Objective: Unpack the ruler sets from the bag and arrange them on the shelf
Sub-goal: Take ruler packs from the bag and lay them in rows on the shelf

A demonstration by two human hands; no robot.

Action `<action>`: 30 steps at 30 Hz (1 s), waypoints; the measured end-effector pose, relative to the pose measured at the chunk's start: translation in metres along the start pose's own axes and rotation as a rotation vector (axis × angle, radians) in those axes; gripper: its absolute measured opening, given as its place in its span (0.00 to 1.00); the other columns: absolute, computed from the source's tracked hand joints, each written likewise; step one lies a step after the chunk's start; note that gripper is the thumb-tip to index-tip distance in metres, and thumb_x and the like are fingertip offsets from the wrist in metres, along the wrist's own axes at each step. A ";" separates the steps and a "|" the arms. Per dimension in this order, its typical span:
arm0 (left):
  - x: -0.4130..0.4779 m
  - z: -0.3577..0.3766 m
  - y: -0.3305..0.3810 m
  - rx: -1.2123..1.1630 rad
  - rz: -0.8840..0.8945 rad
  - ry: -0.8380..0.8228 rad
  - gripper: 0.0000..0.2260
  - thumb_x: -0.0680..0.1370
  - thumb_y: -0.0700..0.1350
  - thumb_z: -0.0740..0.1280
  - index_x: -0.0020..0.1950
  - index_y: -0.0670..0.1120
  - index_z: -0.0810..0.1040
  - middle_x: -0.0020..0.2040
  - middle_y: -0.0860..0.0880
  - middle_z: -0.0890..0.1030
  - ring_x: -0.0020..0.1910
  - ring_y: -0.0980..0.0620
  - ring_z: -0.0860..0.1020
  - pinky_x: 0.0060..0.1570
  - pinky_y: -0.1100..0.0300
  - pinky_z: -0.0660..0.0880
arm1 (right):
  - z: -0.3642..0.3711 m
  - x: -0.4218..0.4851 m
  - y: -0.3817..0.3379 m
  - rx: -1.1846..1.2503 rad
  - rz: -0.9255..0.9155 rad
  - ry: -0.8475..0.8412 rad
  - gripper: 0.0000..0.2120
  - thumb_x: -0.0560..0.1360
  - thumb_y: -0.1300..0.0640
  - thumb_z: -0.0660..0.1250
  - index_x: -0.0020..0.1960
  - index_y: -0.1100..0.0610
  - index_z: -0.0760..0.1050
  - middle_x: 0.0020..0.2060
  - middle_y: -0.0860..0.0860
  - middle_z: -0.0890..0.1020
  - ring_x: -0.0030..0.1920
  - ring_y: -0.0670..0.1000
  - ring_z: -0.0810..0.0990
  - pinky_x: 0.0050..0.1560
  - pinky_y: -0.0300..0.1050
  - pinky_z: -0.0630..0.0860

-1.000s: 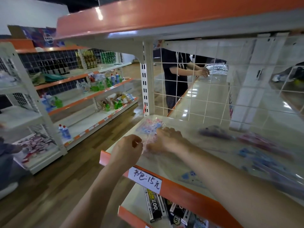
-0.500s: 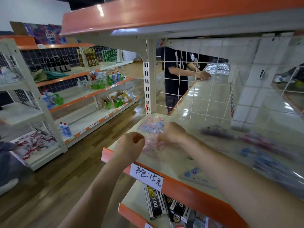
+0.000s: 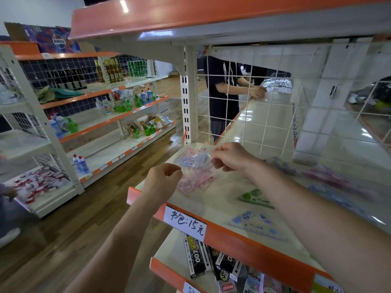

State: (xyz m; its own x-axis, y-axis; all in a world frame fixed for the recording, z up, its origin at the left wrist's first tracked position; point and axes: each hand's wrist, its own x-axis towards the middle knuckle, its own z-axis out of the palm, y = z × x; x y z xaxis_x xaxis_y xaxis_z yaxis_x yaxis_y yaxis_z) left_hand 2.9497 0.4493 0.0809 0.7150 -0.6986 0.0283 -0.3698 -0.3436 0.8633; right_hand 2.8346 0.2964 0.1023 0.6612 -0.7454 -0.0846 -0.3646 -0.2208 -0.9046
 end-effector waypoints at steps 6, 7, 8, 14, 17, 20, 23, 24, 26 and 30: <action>-0.004 0.002 0.005 -0.212 -0.041 -0.057 0.05 0.79 0.46 0.65 0.48 0.47 0.80 0.43 0.47 0.82 0.40 0.50 0.79 0.48 0.54 0.78 | 0.018 -0.007 -0.021 -0.008 -0.175 -0.151 0.04 0.78 0.61 0.64 0.48 0.58 0.77 0.35 0.51 0.79 0.32 0.46 0.76 0.30 0.34 0.72; -0.005 0.002 0.005 -0.230 -0.051 -0.051 0.05 0.79 0.45 0.65 0.47 0.46 0.80 0.42 0.46 0.82 0.38 0.50 0.79 0.47 0.54 0.79 | 0.022 -0.008 -0.022 -0.007 -0.190 -0.169 0.05 0.78 0.61 0.63 0.50 0.59 0.77 0.34 0.51 0.79 0.32 0.46 0.76 0.30 0.34 0.72; -0.004 0.002 0.005 -0.241 -0.060 -0.033 0.05 0.79 0.43 0.65 0.46 0.45 0.79 0.41 0.45 0.82 0.37 0.51 0.79 0.46 0.54 0.79 | 0.025 -0.006 -0.022 -0.015 -0.195 -0.169 0.06 0.79 0.60 0.62 0.51 0.59 0.77 0.35 0.51 0.79 0.32 0.46 0.76 0.31 0.35 0.73; 0.001 -0.009 -0.001 -0.302 -0.097 0.087 0.05 0.79 0.43 0.63 0.48 0.44 0.78 0.42 0.45 0.81 0.38 0.51 0.78 0.44 0.56 0.79 | 0.028 -0.004 -0.003 -0.657 -0.249 -0.209 0.13 0.77 0.55 0.63 0.60 0.57 0.75 0.52 0.52 0.77 0.53 0.53 0.77 0.46 0.40 0.72; 0.003 -0.010 0.000 -0.317 -0.110 0.094 0.05 0.79 0.44 0.63 0.49 0.45 0.78 0.43 0.45 0.80 0.39 0.50 0.79 0.43 0.57 0.79 | 0.033 -0.010 0.002 -0.797 -0.199 -0.298 0.22 0.75 0.50 0.67 0.67 0.52 0.71 0.64 0.51 0.73 0.61 0.52 0.73 0.54 0.43 0.70; 0.003 -0.009 0.000 -0.317 -0.121 0.095 0.05 0.79 0.43 0.64 0.46 0.46 0.78 0.42 0.46 0.81 0.39 0.50 0.78 0.42 0.58 0.78 | 0.035 -0.009 0.000 -0.848 -0.235 -0.277 0.21 0.74 0.50 0.68 0.65 0.52 0.73 0.61 0.50 0.75 0.59 0.51 0.74 0.55 0.44 0.72; 0.002 -0.009 -0.001 -0.314 -0.121 0.102 0.05 0.79 0.43 0.64 0.44 0.46 0.77 0.41 0.46 0.80 0.39 0.50 0.78 0.46 0.53 0.78 | 0.035 -0.005 0.000 -0.867 -0.258 -0.262 0.06 0.73 0.51 0.69 0.49 0.50 0.76 0.44 0.45 0.75 0.49 0.50 0.74 0.41 0.40 0.69; 0.002 -0.009 -0.001 -0.314 -0.123 0.106 0.05 0.79 0.43 0.64 0.44 0.46 0.78 0.41 0.46 0.81 0.39 0.50 0.78 0.48 0.52 0.78 | 0.036 -0.004 0.000 -0.869 -0.256 -0.258 0.06 0.73 0.53 0.69 0.41 0.47 0.72 0.39 0.44 0.72 0.45 0.50 0.72 0.37 0.39 0.66; 0.001 -0.010 -0.001 -0.321 -0.130 0.110 0.05 0.79 0.43 0.65 0.44 0.46 0.78 0.40 0.46 0.81 0.38 0.50 0.78 0.51 0.49 0.78 | 0.037 -0.003 0.001 -0.869 -0.231 -0.254 0.12 0.72 0.55 0.68 0.34 0.48 0.66 0.35 0.45 0.70 0.41 0.51 0.72 0.33 0.40 0.65; 0.000 -0.013 -0.001 -0.340 -0.139 0.112 0.05 0.78 0.43 0.65 0.44 0.46 0.79 0.39 0.46 0.81 0.38 0.50 0.78 0.53 0.45 0.78 | 0.040 -0.004 0.003 -0.880 -0.240 -0.229 0.10 0.71 0.60 0.64 0.32 0.54 0.68 0.32 0.52 0.71 0.35 0.52 0.71 0.34 0.45 0.66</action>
State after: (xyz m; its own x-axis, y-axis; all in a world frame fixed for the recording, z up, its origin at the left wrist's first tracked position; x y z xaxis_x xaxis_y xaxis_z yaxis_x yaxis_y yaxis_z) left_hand 2.9577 0.4571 0.0867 0.8119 -0.5804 -0.0623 -0.0604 -0.1898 0.9800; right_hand 2.8572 0.3244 0.0834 0.8615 -0.4975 -0.1017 -0.5049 -0.8181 -0.2753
